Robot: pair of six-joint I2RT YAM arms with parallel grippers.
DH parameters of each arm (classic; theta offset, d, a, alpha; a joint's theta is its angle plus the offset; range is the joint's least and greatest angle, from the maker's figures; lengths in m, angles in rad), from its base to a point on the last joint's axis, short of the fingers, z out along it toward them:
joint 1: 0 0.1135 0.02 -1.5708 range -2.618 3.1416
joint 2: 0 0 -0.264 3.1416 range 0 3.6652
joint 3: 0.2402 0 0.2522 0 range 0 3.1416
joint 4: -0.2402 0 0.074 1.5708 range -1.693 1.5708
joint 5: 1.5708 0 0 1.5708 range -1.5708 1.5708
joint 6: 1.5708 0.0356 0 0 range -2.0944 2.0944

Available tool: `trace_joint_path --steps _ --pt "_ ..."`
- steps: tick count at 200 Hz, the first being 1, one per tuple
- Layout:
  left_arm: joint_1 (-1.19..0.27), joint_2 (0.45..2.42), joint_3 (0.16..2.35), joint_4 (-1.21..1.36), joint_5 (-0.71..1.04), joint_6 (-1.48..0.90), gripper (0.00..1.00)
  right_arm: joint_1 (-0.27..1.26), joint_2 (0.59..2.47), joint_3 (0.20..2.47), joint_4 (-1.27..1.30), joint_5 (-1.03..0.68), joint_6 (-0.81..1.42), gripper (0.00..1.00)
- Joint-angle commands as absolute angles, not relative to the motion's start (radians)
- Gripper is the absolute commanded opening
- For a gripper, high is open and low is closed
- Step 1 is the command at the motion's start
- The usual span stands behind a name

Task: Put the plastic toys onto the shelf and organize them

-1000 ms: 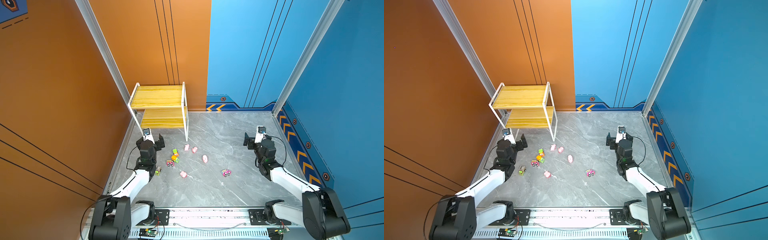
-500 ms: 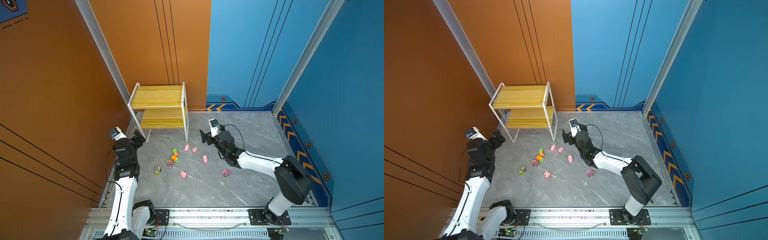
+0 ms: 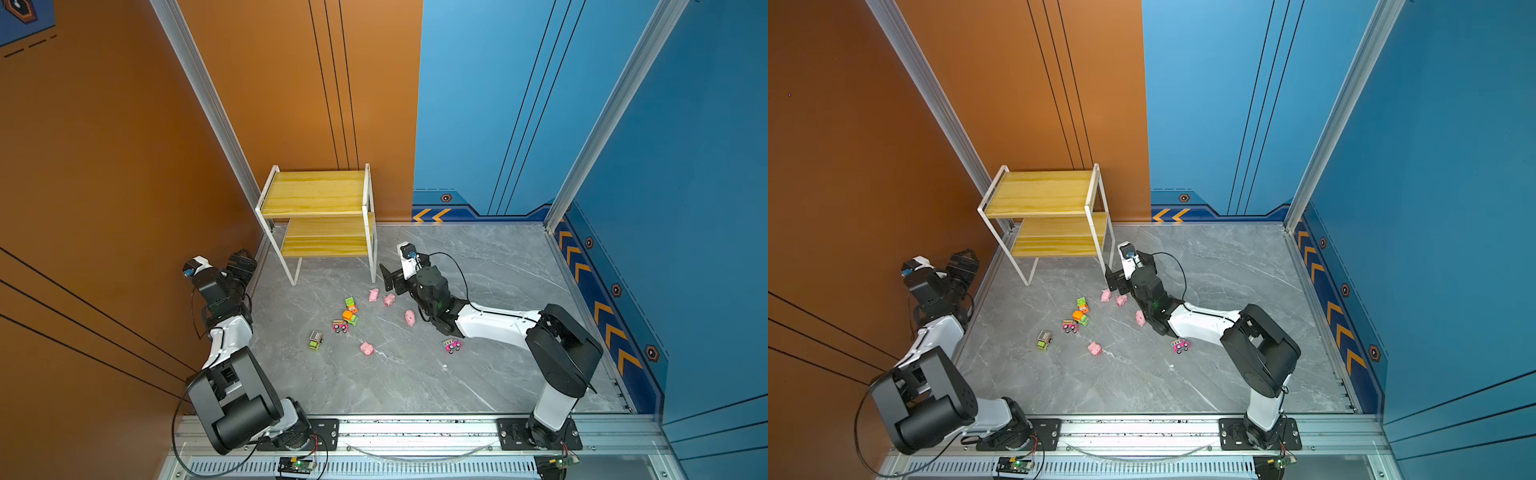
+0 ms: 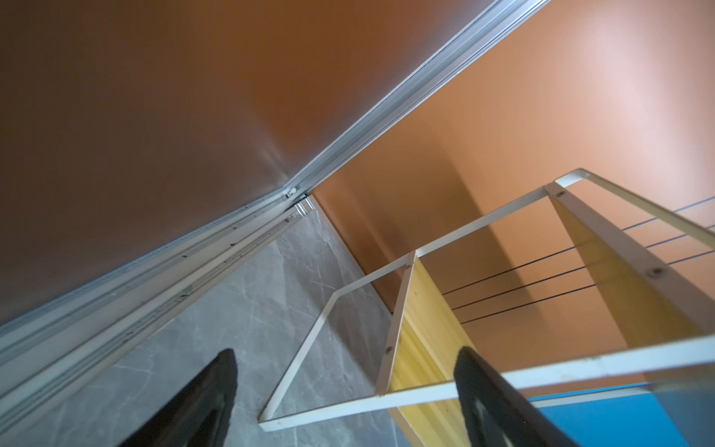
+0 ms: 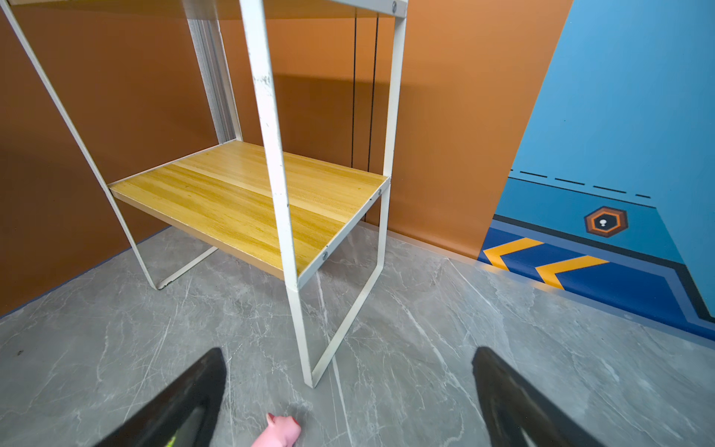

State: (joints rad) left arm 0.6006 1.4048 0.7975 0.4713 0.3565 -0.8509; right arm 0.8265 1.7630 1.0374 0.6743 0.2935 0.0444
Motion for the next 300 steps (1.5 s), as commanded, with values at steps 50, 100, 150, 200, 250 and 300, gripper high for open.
trace_joint_path --steps 50,100,150,200,250,300 --pt "0.589 1.672 1.069 0.561 0.545 -1.069 0.83 0.802 1.668 0.935 0.679 0.305 0.118 0.99" --pt "0.538 1.825 1.206 0.559 0.580 -1.090 0.81 0.796 1.625 0.921 0.638 0.303 0.109 0.99" --pt "0.473 1.929 1.307 0.503 0.584 -1.050 0.80 0.795 1.591 0.896 0.607 0.318 0.108 0.99" --pt "0.432 2.024 1.393 0.503 0.614 -1.058 0.79 0.803 1.546 0.867 0.586 0.341 0.104 0.99" --pt "0.373 2.091 1.469 0.503 0.669 -1.062 0.79 0.814 1.525 0.850 0.570 0.356 0.102 0.99" --pt "0.323 2.149 1.540 0.503 0.701 -1.075 0.76 0.829 1.493 0.840 0.544 0.388 0.074 0.99"
